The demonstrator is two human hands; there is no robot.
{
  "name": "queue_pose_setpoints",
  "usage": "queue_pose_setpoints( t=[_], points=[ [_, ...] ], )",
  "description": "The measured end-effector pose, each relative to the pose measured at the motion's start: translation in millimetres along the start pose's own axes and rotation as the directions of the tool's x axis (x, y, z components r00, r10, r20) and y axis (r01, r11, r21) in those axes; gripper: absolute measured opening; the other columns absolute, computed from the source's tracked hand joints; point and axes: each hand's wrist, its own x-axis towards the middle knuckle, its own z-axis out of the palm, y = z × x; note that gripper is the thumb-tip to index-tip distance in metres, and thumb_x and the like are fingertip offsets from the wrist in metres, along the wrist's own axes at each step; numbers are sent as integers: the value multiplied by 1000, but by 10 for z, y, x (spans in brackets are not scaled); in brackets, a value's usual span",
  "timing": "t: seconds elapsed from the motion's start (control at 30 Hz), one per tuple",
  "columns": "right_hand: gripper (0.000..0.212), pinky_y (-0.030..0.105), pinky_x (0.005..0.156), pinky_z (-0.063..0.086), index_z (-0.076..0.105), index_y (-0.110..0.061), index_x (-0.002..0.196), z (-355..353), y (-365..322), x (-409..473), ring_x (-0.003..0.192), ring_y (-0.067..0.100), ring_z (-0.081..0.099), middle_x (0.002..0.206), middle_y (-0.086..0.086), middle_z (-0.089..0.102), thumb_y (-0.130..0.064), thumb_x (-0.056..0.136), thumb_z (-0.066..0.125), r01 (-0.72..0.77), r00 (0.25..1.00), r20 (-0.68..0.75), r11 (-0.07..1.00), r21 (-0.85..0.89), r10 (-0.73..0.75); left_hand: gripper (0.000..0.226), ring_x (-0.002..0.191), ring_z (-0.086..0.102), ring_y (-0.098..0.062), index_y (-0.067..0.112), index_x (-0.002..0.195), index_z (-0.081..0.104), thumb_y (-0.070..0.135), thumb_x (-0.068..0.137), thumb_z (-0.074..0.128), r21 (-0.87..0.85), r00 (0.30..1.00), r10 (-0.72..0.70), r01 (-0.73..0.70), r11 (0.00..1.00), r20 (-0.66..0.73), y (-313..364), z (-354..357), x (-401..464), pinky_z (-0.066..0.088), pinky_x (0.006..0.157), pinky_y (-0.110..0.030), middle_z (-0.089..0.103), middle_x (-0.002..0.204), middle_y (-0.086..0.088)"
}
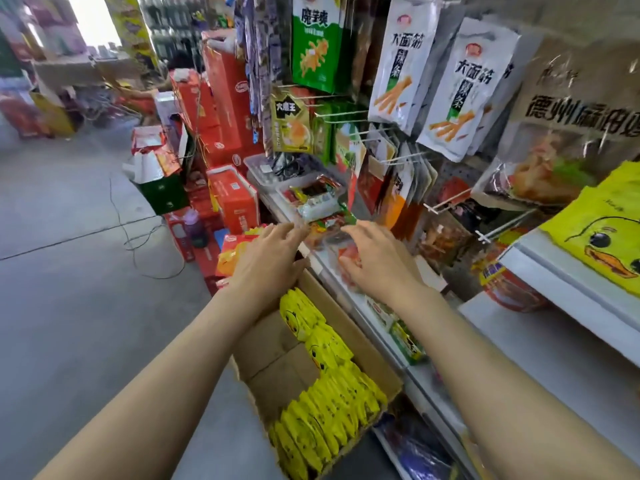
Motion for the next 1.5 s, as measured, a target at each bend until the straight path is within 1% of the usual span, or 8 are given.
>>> queue_pose_setpoints(
  t=[0.27,0.47,0.7,0.77,0.87,1.0,1.27,1.5],
  points=[
    [57,48,107,38,48,-17,138,1065,224,694,131,32,43,140,7,47,-41,87,53,-151,980,141,986,68,140,46,121,47,-32,19,136,48,29,92,56,-21,984,83,-81,997,157,-680,934,737,47,92,-43,49,137,-7],
    [48,47,99,45,53,-14,130,2197,330,794,122,33,49,130,10,52,-26,86,68,-387,891,317,908,159,324,52,128,43,-30,18,134,50,39,89,63,-70,876,188,-175,982,443,-1290,2024,1131,45,96,-42,48,138,-7],
    [49,32,101,30,50,-5,134,3450,387,581,127,32,46,133,16,50,-19,90,67,-680,626,615,722,129,480,54,123,46,-32,22,137,45,42,89,59,-133,679,256,-229,964,688,-1935,3278,1206,42,101,-45,49,135,-9],
    [51,34,100,37,55,-9,131,3707,435,455,123,33,52,130,16,55,-25,86,72,-737,558,638,669,89,530,58,128,42,-34,23,140,44,42,89,61,-160,652,270,-225,961,708,-1975,3527,1218,41,103,-45,44,142,-9],
    [47,40,91,50,59,-18,123,3998,476,251,115,33,59,121,12,63,-36,83,73,-761,510,630,648,14,585,64,139,30,-33,21,144,42,37,87,67,-204,641,294,-213,956,710,-1998,3849,1230,32,111,-43,33,152,-12],
    [49,40,90,50,56,-23,130,4187,492,162,118,32,57,128,10,60,-42,86,68,-765,498,632,644,-2,594,66,142,24,-29,24,145,40,34,86,67,-192,654,288,-216,957,699,-2023,4090,1241,30,112,-42,29,153,-9],
    [48,40,81,49,56,-19,122,4559,455,39,112,30,57,119,7,56,-38,82,74,-778,533,502,627,-25,681,56,123,39,-30,20,131,46,31,82,71,-189,746,266,-189,964,611,-2125,4284,1196,44,92,-44,41,133,-9],
    [43,37,83,47,58,-22,122,4699,447,129,116,29,55,120,6,60,-37,83,71,-773,513,506,629,-77,693,54,119,42,-29,23,130,50,32,81,71,-197,741,289,-212,957,606,-2220,4436,1129,36,100,-40,51,127,-5]
  ],
)
